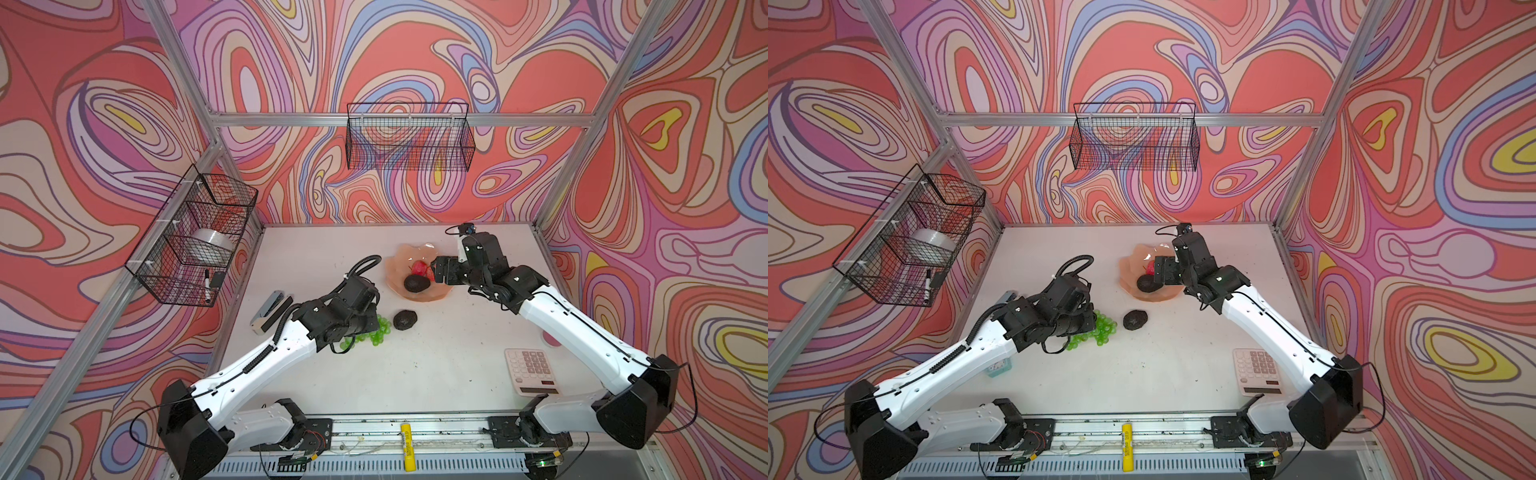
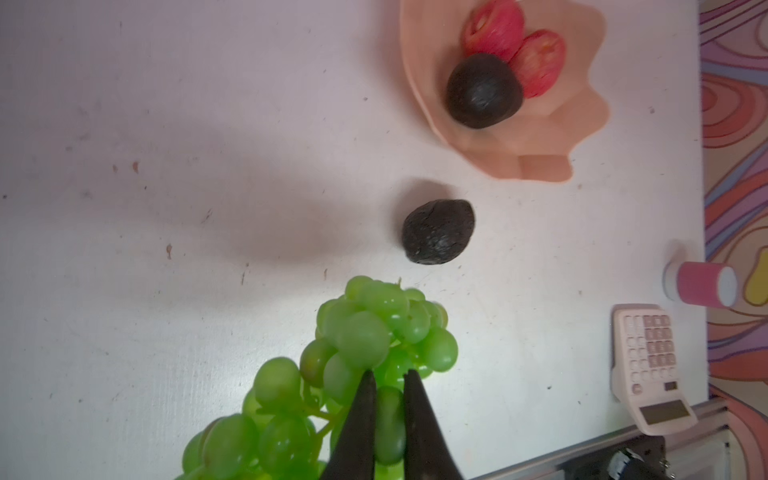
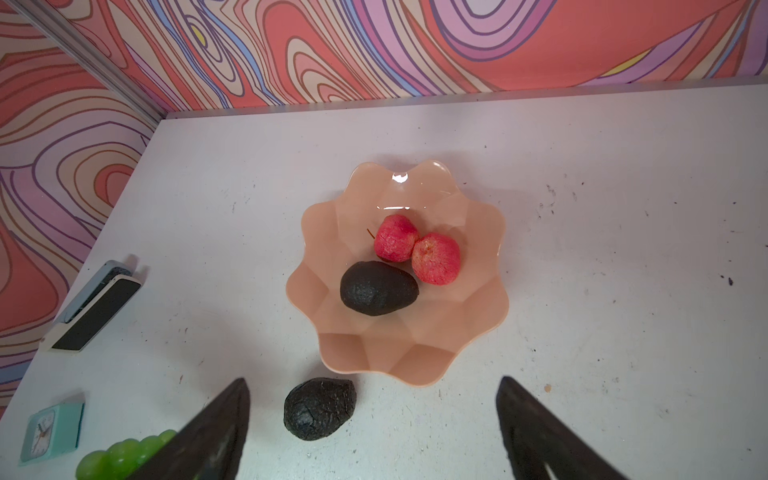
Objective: Place and organize the fake fruits in the fruit bowl
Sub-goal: 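Grasp the green grape bunch by its stem with the left gripper, then lay the grapes in the bowl beside the avocado with the left gripper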
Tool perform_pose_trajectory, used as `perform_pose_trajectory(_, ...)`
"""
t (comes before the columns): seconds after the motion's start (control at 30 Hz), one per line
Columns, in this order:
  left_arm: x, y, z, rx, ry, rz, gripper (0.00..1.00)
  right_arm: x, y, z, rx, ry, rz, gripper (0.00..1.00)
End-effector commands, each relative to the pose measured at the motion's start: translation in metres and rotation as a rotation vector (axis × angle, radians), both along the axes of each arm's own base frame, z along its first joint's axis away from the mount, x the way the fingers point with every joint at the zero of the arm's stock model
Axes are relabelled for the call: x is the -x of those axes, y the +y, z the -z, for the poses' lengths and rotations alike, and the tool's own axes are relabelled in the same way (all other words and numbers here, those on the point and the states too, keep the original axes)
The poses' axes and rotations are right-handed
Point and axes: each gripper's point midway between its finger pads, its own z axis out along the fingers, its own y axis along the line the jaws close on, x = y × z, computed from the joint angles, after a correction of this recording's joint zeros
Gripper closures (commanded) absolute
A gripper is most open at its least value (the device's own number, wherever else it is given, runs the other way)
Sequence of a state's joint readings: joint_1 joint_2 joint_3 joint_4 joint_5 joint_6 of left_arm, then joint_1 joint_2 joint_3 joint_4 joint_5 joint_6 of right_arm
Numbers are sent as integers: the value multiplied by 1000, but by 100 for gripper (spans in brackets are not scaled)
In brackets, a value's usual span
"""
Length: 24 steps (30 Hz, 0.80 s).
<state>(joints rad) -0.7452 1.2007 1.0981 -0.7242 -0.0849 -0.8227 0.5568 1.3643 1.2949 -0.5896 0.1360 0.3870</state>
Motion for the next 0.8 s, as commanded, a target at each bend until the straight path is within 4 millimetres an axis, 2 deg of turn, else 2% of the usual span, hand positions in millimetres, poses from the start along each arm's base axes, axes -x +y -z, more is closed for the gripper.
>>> perform_pose_trajectory(0.0, -5, 5, -11, -89, -14, 59, 89, -3, 0, -13, -28, -26, 9, 4)
perform_pose_trajectory(0.17, -3, 7, 17, -127, 56, 59, 90, 1, -6, -12, -21, -26, 20, 5)
perform_pose_trajectory(0.27, -3, 4, 16, -81, 37, 54, 90, 3, -8, -11, -10, -21, 27, 4)
perform_pose_trajectory(0.57, -20, -6, -53, -27, -110, 98, 91, 5, -11, -14, -9, -29, 37, 4)
perform_pose_trajectory(0.67, -31, -21, -71, 17, -151, 132, 91, 6, -15, -18, -6, -39, 47, 4)
perform_pose_trajectory(0.77, -47, -37, -81, 35, -173, 161, 91, 8, -20, -21, -5, -42, 60, 4)
